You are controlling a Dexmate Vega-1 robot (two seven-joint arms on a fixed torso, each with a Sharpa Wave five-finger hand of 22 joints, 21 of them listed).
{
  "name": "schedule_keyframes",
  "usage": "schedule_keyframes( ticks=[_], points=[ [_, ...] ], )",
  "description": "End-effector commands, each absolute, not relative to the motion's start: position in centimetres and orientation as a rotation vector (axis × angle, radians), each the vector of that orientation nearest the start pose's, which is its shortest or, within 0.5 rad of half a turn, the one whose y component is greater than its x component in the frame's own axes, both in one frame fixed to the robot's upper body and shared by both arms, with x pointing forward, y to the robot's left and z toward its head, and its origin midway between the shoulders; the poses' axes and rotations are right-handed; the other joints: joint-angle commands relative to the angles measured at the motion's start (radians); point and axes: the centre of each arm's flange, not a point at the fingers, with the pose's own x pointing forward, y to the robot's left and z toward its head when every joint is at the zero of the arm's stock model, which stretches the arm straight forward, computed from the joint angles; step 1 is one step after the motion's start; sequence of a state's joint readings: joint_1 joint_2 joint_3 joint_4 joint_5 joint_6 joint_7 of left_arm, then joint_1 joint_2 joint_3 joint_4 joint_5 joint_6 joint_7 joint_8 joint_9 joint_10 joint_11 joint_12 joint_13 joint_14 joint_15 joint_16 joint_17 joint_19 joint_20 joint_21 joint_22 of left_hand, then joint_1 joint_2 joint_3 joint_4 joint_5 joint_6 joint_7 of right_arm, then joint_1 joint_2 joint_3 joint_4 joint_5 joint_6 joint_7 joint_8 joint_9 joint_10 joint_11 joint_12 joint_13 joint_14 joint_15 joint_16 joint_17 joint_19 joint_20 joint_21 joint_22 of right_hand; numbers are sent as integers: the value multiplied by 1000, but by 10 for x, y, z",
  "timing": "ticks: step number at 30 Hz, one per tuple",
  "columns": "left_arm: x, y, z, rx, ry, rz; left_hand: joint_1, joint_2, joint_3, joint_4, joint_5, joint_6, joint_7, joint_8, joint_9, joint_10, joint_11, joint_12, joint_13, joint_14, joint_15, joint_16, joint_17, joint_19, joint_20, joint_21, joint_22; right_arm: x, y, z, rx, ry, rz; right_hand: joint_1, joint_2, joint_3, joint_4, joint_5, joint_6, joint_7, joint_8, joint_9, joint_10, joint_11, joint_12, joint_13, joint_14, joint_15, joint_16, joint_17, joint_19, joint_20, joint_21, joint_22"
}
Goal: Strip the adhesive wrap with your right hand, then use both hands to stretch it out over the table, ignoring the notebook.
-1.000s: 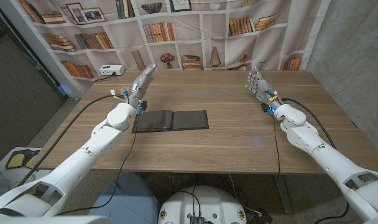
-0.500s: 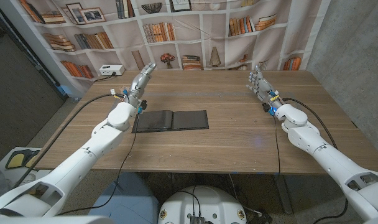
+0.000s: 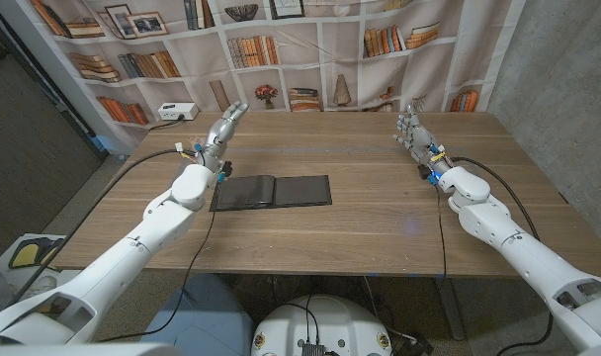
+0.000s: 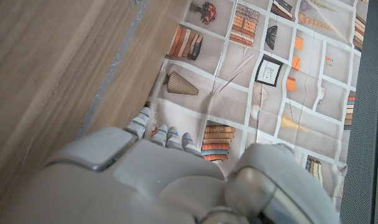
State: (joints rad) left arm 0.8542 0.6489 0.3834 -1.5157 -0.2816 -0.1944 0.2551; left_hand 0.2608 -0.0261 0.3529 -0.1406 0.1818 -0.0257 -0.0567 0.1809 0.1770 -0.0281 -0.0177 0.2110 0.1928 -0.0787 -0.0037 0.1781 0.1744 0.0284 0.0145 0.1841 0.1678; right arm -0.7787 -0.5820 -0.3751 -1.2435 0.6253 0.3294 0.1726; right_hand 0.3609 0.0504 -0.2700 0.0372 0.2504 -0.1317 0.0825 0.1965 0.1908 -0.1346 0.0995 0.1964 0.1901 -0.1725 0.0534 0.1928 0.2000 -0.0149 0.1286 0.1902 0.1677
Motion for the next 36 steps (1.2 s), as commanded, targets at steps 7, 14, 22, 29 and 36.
schedule_keyframes(
  ticks=[7,14,22,29,36],
  points=[
    [604,306,36,489,-739,111,40,18,17,-12,3,-68,8,-14,2,13,-6,7,4,12,-7,8,1,16,4,6,3,650,-316,-3,-93,-636,288,15,3,1,-4,-5,6,0,4,3,7,0,7,4,-60,7,10,2,3,-13,5,2],
    [600,312,43,519,-748,138,46,17,18,-15,2,-57,7,-4,2,15,-5,7,4,15,-8,8,1,18,4,6,3,650,-316,-5,-88,-634,286,15,4,2,-5,-5,7,0,5,3,9,0,7,4,-58,5,11,2,0,-9,3,2],
    [600,315,50,581,-752,147,62,15,21,-19,1,-74,-10,-2,2,23,-8,9,4,20,-11,8,1,22,4,6,3,651,-316,-3,-95,-638,282,16,5,2,-5,-6,11,2,6,3,12,1,8,4,-58,5,11,2,-1,-9,2,2],
    [594,317,54,601,-769,175,68,15,22,-20,1,-67,-11,2,2,23,-8,9,4,20,-11,7,1,21,6,6,2,651,-316,-2,-93,-638,277,16,5,3,-5,-6,12,1,6,3,12,0,8,4,-56,4,11,2,-1,-8,1,2],
    [591,319,59,649,-764,178,73,15,23,-21,1,-61,-13,6,2,28,-10,10,4,20,-11,7,1,21,8,5,2,651,-315,-1,-89,-641,272,16,6,3,-5,-7,13,2,6,3,13,1,8,4,-56,5,12,2,-1,-8,1,2]
  ],
)
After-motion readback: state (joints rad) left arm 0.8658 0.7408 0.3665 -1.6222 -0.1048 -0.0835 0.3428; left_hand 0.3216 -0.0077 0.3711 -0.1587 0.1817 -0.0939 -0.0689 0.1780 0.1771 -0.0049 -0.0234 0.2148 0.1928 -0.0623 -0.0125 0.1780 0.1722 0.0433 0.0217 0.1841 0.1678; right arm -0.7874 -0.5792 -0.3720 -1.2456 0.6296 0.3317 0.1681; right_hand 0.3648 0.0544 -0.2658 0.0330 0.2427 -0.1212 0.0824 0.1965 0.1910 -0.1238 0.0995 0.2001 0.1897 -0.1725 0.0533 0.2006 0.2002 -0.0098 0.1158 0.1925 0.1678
